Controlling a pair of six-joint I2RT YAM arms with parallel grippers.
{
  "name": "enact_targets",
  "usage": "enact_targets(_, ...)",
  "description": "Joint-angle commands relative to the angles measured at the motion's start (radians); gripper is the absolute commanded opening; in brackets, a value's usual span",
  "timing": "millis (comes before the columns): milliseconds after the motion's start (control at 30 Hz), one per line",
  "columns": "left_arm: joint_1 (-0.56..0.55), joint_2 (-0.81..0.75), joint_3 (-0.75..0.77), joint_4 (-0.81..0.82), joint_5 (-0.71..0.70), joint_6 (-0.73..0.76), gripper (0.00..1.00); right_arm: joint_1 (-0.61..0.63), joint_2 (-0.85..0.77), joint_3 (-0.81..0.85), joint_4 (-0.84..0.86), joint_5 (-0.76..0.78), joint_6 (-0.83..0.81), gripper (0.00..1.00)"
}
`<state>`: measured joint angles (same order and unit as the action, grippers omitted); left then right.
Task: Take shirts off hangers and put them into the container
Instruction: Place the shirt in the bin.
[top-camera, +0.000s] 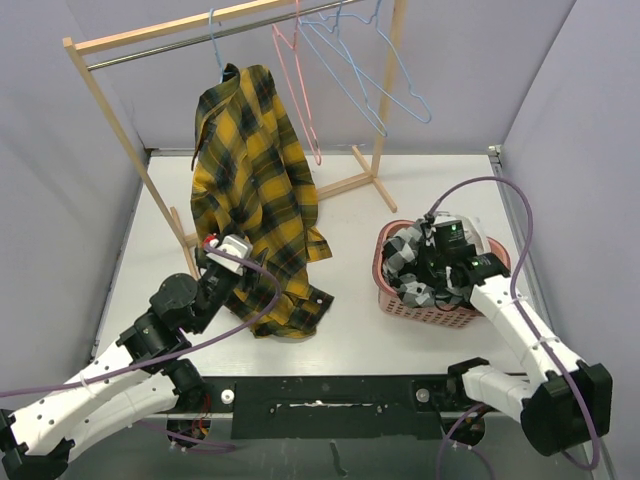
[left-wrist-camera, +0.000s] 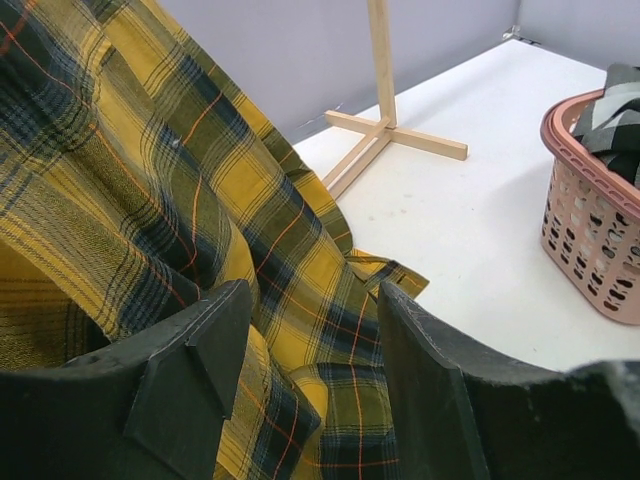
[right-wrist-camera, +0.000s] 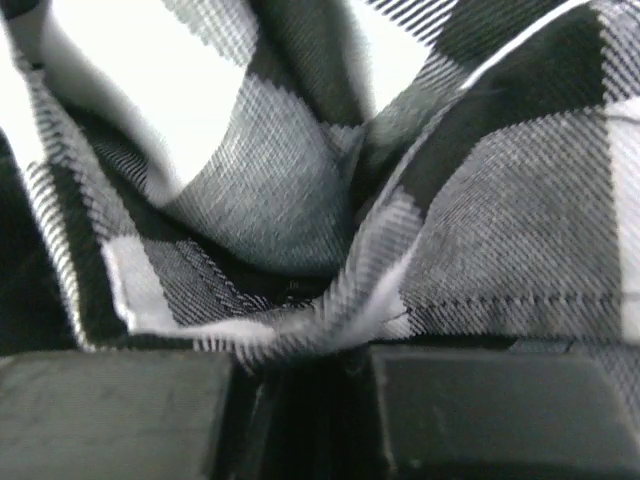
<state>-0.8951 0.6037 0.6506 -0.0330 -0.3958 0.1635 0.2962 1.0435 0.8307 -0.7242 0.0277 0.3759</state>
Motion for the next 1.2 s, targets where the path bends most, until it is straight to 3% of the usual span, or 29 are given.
enact_targets(0, 0.004, -0.022, 0.03, 0.045, -0.006, -0.004, 0.52, -0.034, 0.151, -0.074, 0.137, -0.004, 0.039, 0.0)
enact_targets(267, 0.004, -0.024, 0.029, 0.048, -0.008, -0.001, 0.52, -0.064, 0.321, -0.102, 0.306, 0.019, 0.071, 0.0)
enact_targets(833, 0.005, -0.018, 0.027, 0.05, -0.012, 0.004, 0.52, -0.093, 0.632, 0.077, 0.416, -0.02, 0.068, 0.0)
enact_targets(933, 0.005, -0.018, 0.026, 0.049, -0.012, 0.002, 0.52, -0.094, 0.576, 0.071, 0.398, -0.017, 0.07, 0.07)
enact_targets(1167, 0.006, -0.012, 0.03, 0.048, -0.002, -0.002, 0.6, -0.088, 0.375, 0.129, 0.258, -0.001, 0.032, 0.42)
